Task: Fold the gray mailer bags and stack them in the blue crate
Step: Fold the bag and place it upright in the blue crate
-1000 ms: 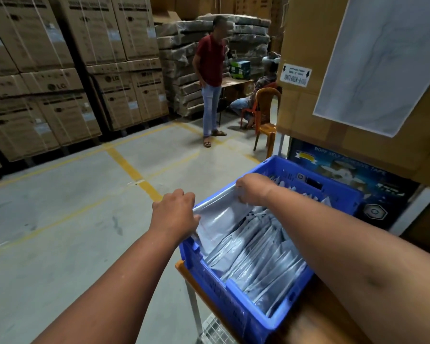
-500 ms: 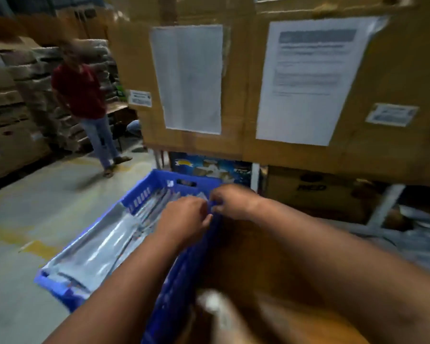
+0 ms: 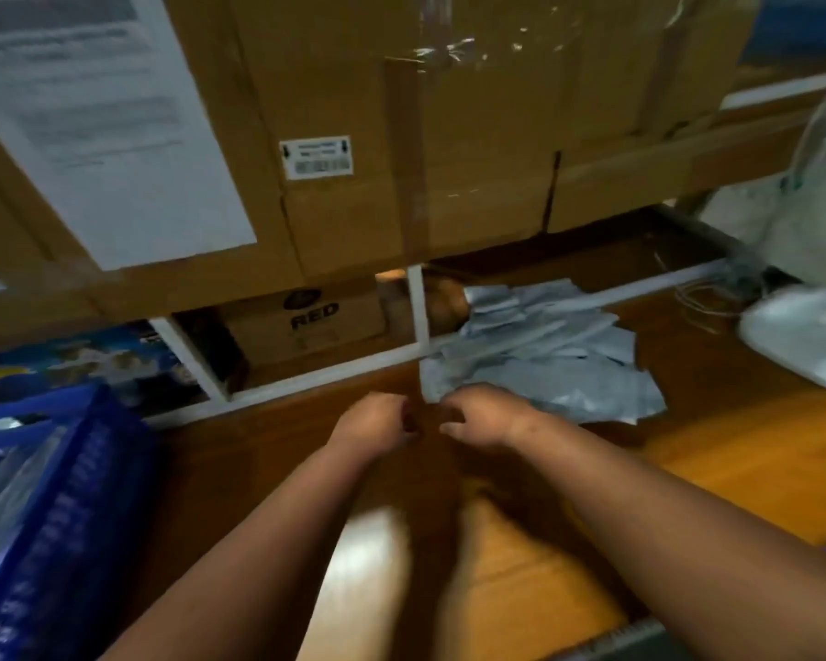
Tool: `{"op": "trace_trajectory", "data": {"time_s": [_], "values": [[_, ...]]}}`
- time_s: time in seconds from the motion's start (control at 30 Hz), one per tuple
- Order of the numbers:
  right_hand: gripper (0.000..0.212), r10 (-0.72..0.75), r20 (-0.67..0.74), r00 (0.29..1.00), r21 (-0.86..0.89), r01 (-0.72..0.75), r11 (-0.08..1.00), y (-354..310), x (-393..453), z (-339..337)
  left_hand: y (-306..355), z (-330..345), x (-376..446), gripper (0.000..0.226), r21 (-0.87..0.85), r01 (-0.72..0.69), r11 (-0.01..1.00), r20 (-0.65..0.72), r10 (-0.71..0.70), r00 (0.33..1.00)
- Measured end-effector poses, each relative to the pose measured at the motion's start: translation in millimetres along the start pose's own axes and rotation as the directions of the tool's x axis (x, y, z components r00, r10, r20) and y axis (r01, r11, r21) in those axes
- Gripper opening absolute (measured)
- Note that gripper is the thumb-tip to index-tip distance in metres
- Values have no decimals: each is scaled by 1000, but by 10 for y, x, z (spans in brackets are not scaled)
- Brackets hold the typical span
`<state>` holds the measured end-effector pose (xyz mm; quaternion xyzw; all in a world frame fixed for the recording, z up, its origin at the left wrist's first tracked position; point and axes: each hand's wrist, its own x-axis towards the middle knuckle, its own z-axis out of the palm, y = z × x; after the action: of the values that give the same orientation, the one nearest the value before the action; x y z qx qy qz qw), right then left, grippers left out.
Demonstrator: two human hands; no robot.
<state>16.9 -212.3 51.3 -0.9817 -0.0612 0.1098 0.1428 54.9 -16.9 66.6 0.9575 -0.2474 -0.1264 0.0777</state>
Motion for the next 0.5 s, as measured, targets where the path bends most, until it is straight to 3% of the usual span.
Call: {"op": "trace_trajectory", "data": {"time_s": [0.2, 0.37, 0.5], "values": [[33, 115, -59, 992, 30, -114, 993, 1016, -346, 39, 802, 404, 623, 22, 77, -145, 986, 88, 138, 986], [49, 120, -234, 965, -161, -160, 974, 1597, -432, 50, 1246, 651, 1024, 64, 136, -185, 973, 24, 184, 983], [67, 183, -238, 954, -210, -234, 949, 1934, -381, 215, 1579, 803, 1287, 76, 246, -201, 948, 3, 207, 978]]}}
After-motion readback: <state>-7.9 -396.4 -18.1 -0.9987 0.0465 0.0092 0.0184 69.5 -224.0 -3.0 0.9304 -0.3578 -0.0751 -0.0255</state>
